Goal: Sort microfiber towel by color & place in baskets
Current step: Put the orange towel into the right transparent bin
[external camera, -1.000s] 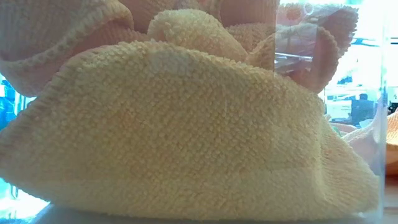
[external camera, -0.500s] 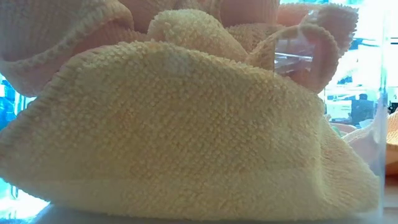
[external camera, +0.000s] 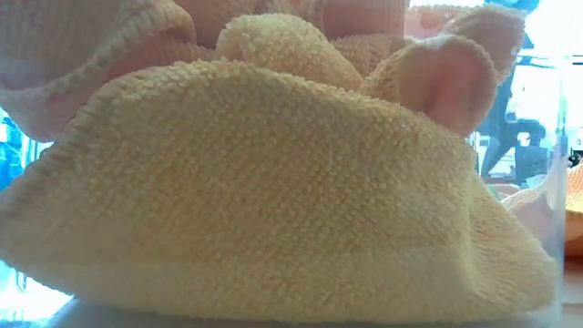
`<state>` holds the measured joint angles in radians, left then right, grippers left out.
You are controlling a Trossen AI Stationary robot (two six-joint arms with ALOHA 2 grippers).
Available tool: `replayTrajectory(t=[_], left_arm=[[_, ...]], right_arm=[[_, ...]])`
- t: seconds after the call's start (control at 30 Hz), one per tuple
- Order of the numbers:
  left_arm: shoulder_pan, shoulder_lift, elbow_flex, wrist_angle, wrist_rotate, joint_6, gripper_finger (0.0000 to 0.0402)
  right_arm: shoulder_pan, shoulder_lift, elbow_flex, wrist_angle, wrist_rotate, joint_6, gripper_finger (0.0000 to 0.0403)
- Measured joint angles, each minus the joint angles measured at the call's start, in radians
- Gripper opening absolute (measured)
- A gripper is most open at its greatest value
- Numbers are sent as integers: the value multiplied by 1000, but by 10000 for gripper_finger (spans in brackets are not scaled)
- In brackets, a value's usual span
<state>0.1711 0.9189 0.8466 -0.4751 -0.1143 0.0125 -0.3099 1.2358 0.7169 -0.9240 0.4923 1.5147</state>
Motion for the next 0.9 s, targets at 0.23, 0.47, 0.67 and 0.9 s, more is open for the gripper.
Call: replayTrajectory(t=[0.23,0.47,0.67,0.9], left_arm=[[0,47,0,11,-4,-56,0],[0,78,0,17,-4,-62,0],[0,80,0,34,-4,-63,0],[0,80,0,33,30,-62,0]], right_arm=[[-47,1,-126,268,-66,-149,155],[-47,1,-113,317,-50,-271,71],[-36,0,-45,316,-53,-317,16],[-3,0,122,199,0,-371,3]])
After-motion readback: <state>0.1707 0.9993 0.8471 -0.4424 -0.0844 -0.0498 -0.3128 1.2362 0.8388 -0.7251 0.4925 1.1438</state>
